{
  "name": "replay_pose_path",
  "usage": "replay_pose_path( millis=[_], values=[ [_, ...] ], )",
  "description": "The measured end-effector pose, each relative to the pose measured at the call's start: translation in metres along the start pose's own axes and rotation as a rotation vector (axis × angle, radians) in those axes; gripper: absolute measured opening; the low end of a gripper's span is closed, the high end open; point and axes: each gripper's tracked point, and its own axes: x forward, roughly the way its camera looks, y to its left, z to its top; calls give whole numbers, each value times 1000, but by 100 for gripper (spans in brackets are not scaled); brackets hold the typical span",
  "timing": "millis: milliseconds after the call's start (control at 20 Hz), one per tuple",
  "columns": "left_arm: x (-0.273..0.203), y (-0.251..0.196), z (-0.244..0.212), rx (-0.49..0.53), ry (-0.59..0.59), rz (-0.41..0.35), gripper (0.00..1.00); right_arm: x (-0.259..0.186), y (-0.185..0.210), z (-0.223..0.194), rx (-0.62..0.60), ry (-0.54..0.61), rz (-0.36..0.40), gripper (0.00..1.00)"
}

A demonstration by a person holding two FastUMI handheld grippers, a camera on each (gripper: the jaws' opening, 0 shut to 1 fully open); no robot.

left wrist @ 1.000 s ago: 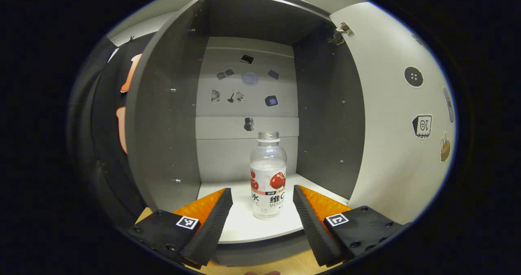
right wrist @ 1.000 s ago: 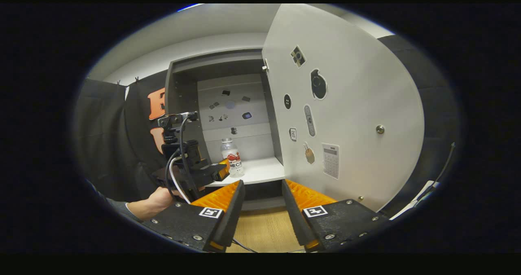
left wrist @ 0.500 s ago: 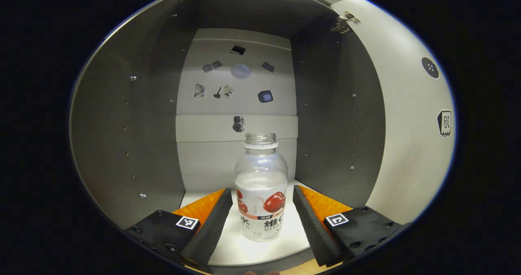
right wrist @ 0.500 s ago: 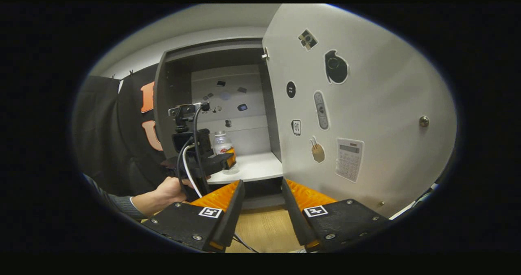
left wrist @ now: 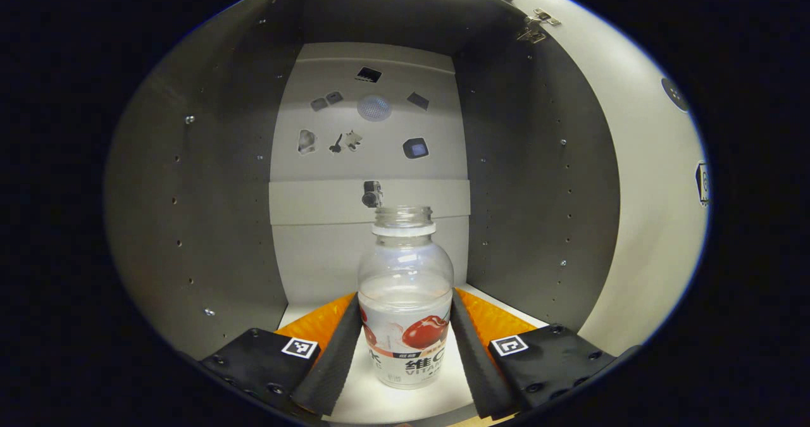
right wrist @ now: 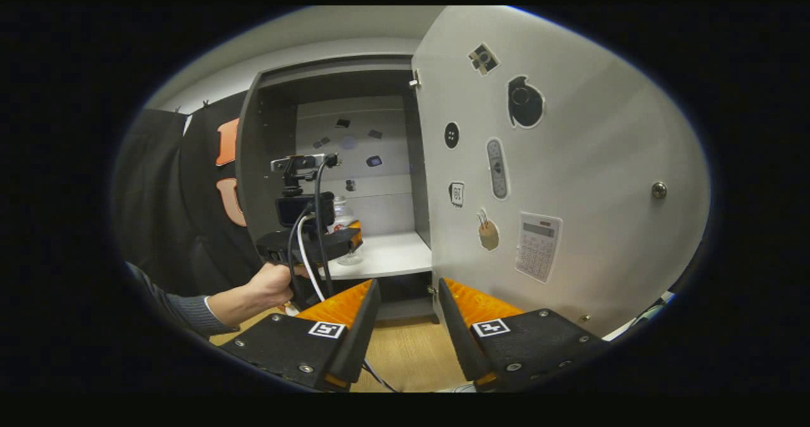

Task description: Open the cabinet door with the right hand, grasp the bottle in the cabinet with the left hand and place it on the coaster, then close the cabinet door with the right hand.

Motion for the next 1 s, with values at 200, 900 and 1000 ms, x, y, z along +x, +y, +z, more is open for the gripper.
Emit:
replay_pose_path(
  millis=[200,900,1000],
  values=[
    [-47,10,9,30,-43,39,84,-14,2,-7,12,7,30,59],
    [-267,37,-75,64,-48,202,84,-109,-2,-54,44,47,112,59],
    [-293,38,-103,87,-30,227,84,-120,1,-66,29,61,123,59]
  ],
)
